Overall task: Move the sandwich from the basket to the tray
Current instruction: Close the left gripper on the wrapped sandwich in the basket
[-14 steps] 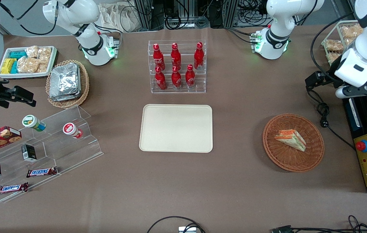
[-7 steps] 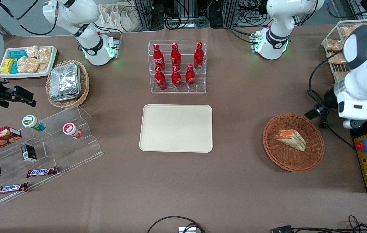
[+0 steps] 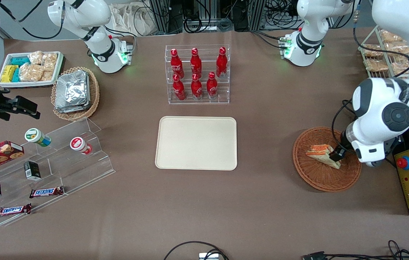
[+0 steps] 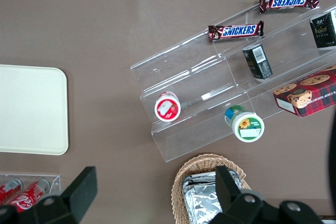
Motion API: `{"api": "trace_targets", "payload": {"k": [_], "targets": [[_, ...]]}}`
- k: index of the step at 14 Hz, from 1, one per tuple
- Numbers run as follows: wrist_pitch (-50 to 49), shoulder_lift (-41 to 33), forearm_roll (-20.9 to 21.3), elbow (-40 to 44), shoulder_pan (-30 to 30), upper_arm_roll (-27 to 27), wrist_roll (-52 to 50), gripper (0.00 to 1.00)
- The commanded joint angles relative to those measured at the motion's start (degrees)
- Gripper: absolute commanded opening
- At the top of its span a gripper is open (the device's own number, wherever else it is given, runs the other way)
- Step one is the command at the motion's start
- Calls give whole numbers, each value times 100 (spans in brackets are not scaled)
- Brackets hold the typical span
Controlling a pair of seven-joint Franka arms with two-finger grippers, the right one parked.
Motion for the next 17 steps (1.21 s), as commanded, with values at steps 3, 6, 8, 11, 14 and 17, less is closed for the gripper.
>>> {"api": "trace_targets", "payload": {"k": [3, 6, 8, 11, 14, 17], "targets": [[920, -105, 100, -748, -21, 56, -397, 100], [1588, -44, 100, -1162, -12, 178, -406, 100], [1809, 140, 100, -1181, -21, 223, -406, 100], [1933, 229, 100, -1172, -12, 232, -432, 77], [1977, 326, 100, -1119, -21, 232, -433, 11], [1985, 317, 100, -1119, -21, 232, -424, 0]]}}
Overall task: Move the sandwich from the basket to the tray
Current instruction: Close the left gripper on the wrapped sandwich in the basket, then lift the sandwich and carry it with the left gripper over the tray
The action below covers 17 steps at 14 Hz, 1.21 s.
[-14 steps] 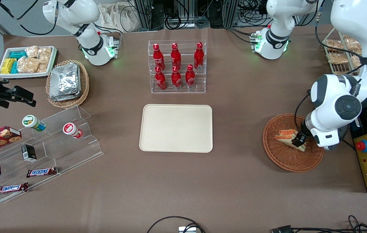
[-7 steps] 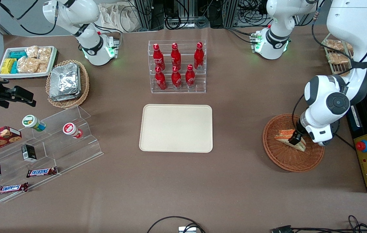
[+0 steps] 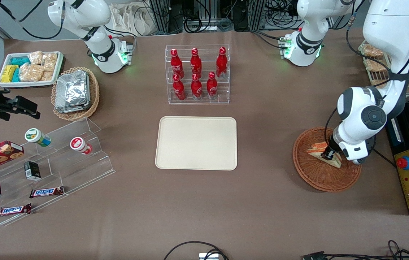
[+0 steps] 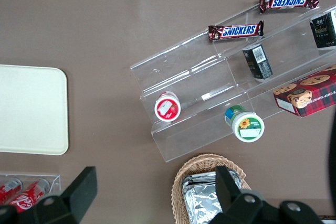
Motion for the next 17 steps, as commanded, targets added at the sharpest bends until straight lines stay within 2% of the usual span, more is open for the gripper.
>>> {"api": "trace_targets", "payload": {"k": [1, 4, 5, 8, 11, 15, 17], "targets": [[39, 2, 98, 56, -37, 11, -120, 0], [-555, -366, 72, 432, -37, -15, -50, 0], [-959, -489, 11, 904, -19, -42, 20, 0], [-3249, -377, -34, 2687, -28, -357, 546, 0], [-4668, -499, -174, 3561, -37, -647, 1554, 0], [-4970, -946, -183, 3634, -45, -1341, 1963, 0], [-5058, -948, -166, 3659, -54, -1806, 2261, 0]]}}
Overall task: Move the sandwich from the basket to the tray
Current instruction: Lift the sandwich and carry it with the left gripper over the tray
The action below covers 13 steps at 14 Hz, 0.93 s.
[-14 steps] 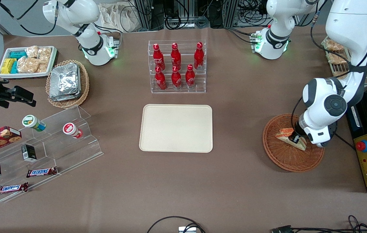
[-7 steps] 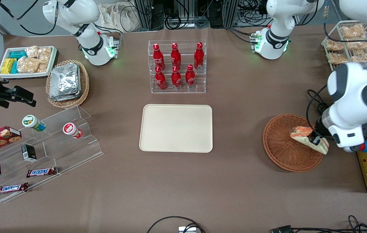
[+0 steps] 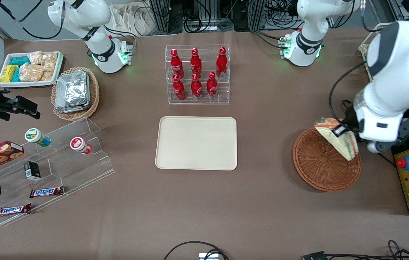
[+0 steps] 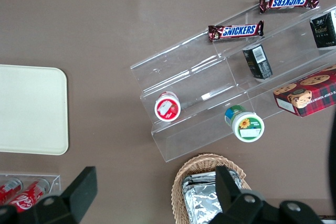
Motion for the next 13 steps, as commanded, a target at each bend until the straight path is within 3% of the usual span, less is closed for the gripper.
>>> {"api": "trace_targets", "payload": {"k": [1, 6, 9, 13], "targets": [[-162, -70, -18, 24, -10, -493, 381, 0], [31, 245, -1, -3, -106, -1276, 285, 0], [601, 667, 79, -20, -562, -1303, 363, 0], [1226, 1388, 745, -29, -1371, -1295, 214, 0]]}}
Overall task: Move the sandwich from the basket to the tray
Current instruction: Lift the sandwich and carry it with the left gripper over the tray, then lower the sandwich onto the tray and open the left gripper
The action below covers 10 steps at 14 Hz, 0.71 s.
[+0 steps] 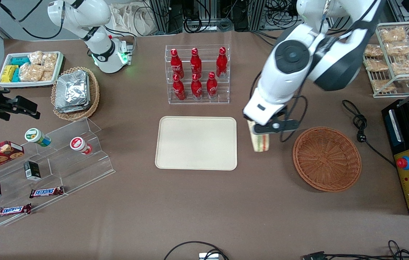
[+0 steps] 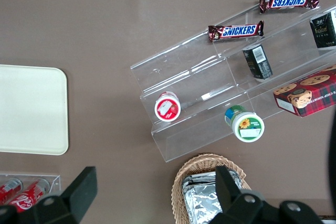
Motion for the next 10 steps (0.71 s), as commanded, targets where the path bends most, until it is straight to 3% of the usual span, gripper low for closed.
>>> {"api": "trace_targets", "payload": {"k": [1, 5, 10], "targets": [[174, 525, 475, 57, -491, 13, -78, 0], [973, 975, 705, -434, -799, 39, -183, 5], [1748, 1492, 1916, -989, -949, 48, -1113, 10]]}}
